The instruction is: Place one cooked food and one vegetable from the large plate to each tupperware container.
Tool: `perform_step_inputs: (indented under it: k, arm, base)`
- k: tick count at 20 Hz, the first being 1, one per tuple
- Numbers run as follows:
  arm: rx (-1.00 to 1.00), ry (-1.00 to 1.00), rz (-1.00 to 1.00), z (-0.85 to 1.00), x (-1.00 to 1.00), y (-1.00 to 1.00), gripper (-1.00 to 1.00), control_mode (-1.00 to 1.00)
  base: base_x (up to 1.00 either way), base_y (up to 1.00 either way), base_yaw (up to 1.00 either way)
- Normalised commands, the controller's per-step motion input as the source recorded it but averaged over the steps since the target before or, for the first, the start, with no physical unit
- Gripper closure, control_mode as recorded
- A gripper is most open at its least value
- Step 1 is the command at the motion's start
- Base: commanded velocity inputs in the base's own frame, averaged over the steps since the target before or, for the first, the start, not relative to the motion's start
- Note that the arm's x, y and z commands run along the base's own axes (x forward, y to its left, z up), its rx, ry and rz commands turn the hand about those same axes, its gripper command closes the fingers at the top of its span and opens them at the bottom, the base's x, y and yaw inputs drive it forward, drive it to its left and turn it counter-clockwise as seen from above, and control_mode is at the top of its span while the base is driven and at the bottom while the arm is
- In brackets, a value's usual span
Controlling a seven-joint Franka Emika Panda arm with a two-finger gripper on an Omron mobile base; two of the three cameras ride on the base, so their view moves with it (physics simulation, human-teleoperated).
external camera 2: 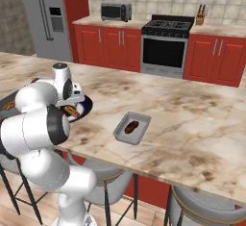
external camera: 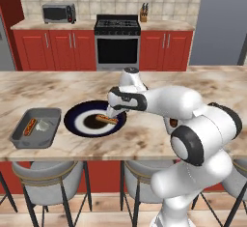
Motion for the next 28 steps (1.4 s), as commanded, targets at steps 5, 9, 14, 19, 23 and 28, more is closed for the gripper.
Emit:
perform_step_inputs:
  k: [5,9,14,19,23,28]
  arm:
    - [-0.03,0.03,0.04,-0.22,0.59,0.36,-1.00,-1.00]
    - [0.00,0.09,0.07,-0.25,0.60,0.04,-1.00,-1.00]
    - [-0.04,0.03,0.04,-0.35,0.46,0.01,-1.00,-1.00]
    - [-0.05,0.00,0.00,-0.36,0.18,0.10,-1.00,-1.00]
    - [-0.02,0.00,0.00,-0.33,0.01,0.08,-1.00,-1.00]
    - [0.00,0.00,0.00,-0.34,0.01,0.00,-1.00,-1.00]
  base:
    - [0.00,0.00,0.00]
    - [0.00,0.00,0.00]
    - [0.00,0.00,0.00]
    - [0.00,0.00,0.00]
    - [0.00,0.00,0.00]
    - [0.00,0.00,0.00]
